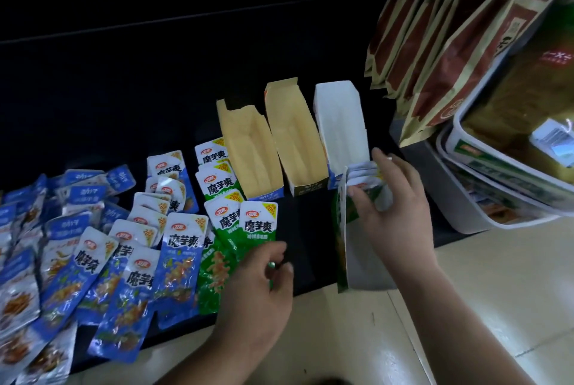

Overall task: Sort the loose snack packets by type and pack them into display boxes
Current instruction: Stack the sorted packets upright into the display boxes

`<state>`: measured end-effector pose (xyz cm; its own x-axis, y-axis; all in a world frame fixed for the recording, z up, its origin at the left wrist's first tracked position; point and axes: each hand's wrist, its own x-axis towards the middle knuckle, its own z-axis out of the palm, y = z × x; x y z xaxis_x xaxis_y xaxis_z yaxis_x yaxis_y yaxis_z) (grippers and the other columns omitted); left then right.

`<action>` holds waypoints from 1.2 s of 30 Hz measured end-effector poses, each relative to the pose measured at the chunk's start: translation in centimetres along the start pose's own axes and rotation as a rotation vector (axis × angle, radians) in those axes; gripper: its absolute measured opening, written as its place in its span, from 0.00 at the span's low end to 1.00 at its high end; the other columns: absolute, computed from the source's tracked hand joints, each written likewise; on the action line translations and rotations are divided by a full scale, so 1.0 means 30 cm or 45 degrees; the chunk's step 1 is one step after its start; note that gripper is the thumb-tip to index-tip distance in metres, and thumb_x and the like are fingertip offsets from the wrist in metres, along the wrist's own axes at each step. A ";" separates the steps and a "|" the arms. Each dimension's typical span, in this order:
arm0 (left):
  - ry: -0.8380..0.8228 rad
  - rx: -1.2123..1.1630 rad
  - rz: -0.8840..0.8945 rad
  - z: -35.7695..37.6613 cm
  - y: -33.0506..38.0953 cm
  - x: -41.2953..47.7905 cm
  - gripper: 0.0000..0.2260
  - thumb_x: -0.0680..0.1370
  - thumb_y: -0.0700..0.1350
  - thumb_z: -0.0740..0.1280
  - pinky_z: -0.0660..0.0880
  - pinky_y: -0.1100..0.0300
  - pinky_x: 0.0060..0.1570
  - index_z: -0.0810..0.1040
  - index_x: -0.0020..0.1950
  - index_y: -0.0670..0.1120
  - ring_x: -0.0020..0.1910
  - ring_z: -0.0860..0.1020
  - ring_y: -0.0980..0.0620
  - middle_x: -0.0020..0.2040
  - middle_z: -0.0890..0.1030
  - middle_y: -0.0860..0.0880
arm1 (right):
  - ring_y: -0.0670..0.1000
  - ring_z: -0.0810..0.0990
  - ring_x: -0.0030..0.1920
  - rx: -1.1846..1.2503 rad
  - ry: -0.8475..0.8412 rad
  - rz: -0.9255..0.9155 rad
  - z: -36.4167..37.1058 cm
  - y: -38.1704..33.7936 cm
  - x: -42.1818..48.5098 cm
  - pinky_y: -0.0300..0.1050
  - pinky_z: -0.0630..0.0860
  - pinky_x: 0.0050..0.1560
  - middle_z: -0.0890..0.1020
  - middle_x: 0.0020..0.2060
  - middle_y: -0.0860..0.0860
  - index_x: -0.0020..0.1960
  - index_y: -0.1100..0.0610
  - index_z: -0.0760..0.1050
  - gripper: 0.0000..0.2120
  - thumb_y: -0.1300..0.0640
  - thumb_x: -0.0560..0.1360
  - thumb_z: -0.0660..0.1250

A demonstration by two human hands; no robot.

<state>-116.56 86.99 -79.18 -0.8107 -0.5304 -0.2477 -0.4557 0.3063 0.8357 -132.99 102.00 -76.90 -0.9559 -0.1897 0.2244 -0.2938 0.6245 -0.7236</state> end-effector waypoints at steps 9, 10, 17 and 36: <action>-0.136 -0.042 0.135 0.129 0.130 0.011 0.16 0.79 0.55 0.71 0.77 0.64 0.49 0.77 0.67 0.63 0.46 0.79 0.61 0.54 0.79 0.60 | 0.42 0.73 0.48 0.025 -0.032 0.012 -0.001 -0.009 0.100 0.28 0.67 0.41 0.78 0.54 0.49 0.57 0.49 0.78 0.10 0.51 0.77 0.73; -0.133 -0.068 0.133 0.156 0.137 0.025 0.16 0.78 0.55 0.71 0.79 0.58 0.49 0.77 0.66 0.63 0.44 0.79 0.59 0.52 0.80 0.59 | 0.41 0.73 0.48 0.021 -0.019 0.006 0.003 -0.011 0.095 0.28 0.67 0.42 0.78 0.55 0.48 0.59 0.49 0.78 0.12 0.51 0.77 0.73; -0.131 -0.162 0.114 0.200 0.116 0.061 0.11 0.78 0.48 0.72 0.79 0.59 0.43 0.79 0.58 0.62 0.40 0.81 0.58 0.48 0.83 0.57 | 0.48 0.75 0.65 0.055 0.238 0.058 -0.018 -0.006 -0.013 0.41 0.74 0.62 0.76 0.65 0.50 0.72 0.54 0.73 0.27 0.52 0.76 0.76; -0.114 1.025 0.237 -0.098 -0.205 0.032 0.32 0.72 0.55 0.57 0.77 0.42 0.59 0.74 0.76 0.47 0.73 0.71 0.45 0.74 0.73 0.47 | 0.60 0.71 0.67 -0.344 -0.574 -0.023 0.454 -0.154 -0.271 0.55 0.72 0.66 0.77 0.69 0.52 0.71 0.54 0.75 0.27 0.42 0.76 0.67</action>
<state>-113.43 82.26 -83.11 -0.9097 -0.3605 -0.2063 -0.4070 0.8728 0.2693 -123.89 90.34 -84.27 -0.8744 -0.4722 -0.1114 -0.3557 0.7801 -0.5147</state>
